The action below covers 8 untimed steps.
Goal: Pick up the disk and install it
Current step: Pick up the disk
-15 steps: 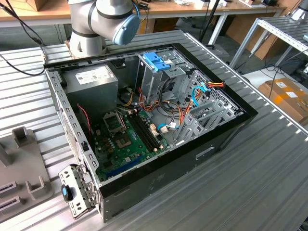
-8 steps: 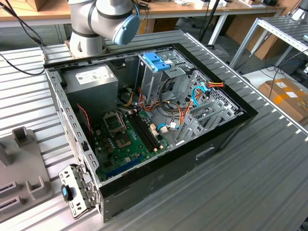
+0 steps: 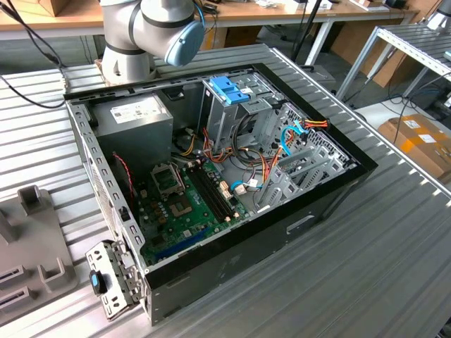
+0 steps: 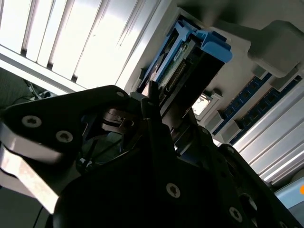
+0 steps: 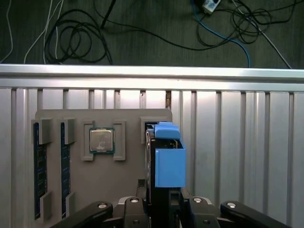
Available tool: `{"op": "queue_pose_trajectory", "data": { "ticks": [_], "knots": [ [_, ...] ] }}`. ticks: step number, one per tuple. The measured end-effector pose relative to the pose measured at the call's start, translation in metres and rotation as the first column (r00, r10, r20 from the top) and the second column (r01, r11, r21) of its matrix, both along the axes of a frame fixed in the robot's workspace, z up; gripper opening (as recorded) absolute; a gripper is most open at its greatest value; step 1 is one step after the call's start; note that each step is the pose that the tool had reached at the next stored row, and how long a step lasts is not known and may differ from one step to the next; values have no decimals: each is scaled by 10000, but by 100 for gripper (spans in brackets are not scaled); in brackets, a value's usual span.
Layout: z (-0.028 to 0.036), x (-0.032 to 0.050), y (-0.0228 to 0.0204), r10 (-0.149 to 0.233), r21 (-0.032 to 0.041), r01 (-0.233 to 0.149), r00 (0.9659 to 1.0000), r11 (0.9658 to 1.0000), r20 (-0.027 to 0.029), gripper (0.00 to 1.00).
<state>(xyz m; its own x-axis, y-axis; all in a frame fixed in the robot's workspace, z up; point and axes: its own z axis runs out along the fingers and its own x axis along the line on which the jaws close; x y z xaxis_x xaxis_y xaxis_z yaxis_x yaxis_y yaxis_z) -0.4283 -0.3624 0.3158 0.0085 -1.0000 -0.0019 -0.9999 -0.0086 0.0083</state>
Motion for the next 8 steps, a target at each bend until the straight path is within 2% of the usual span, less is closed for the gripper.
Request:
{"op": "queue_pose_trajectory", "data": {
  "ticks": [4,8],
  "knots": [
    [103,0,0,0,0,0,10000,10000,-1,35],
    [108,0,0,0,1,0,10000,10000,1,35]
  ]
}}
